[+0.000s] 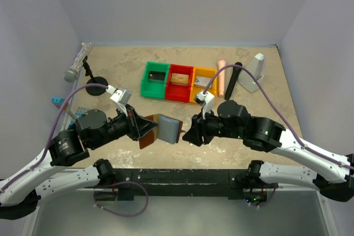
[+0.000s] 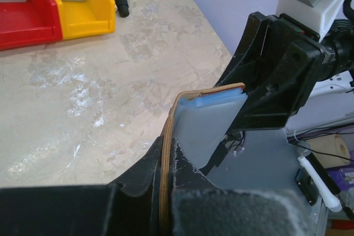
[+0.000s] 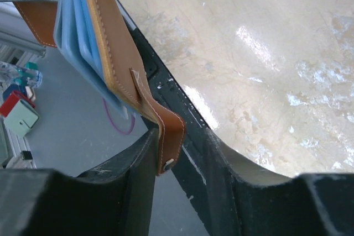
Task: Take the credit cards out of the card holder
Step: Open the card holder, then remove the credit card from the card holder.
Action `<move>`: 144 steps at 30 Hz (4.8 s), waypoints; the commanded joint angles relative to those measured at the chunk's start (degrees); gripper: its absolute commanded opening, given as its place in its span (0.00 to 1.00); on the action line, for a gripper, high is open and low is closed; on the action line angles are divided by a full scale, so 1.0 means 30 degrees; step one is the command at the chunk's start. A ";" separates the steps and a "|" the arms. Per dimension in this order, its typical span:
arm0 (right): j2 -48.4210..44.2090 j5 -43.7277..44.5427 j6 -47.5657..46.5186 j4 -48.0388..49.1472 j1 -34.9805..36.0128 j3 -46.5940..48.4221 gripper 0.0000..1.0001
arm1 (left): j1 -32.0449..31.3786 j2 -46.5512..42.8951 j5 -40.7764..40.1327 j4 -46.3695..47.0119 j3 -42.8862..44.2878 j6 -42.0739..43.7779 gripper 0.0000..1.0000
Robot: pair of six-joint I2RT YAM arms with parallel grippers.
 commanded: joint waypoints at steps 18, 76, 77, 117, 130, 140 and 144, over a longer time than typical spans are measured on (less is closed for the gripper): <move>-0.3231 -0.3757 -0.1314 0.4554 -0.0294 -0.2098 0.00 | 0.0025 -0.1119 0.3831 0.4255 -0.0929 0.0278 0.00; -0.1709 0.0340 0.0472 0.2067 0.0262 0.0186 0.70 | 0.0025 -0.0328 0.2660 0.3757 -0.1662 -0.0601 0.00; -0.1768 0.0427 0.0443 0.2096 0.0175 0.0098 0.69 | 0.0025 -0.0357 0.2719 0.3787 -0.1691 -0.0601 0.00; 0.0719 0.2472 0.1612 -0.1527 -0.0265 0.1852 0.00 | 0.0025 -0.0476 0.3364 0.9379 -0.5527 -0.0893 0.74; 0.4178 0.8601 0.3870 -0.7629 0.0525 0.5342 0.00 | -0.0208 0.2512 0.3219 1.3132 -0.7082 -0.1246 0.82; 0.3595 0.7520 0.3637 -0.6637 0.0672 0.5079 0.00 | -0.0443 0.3013 0.1990 1.2871 -0.7111 -0.0778 0.73; 0.2307 0.6494 0.3198 -0.4851 0.0672 0.3791 0.00 | -0.0443 0.2603 0.1665 1.2255 -0.7286 -0.0601 0.58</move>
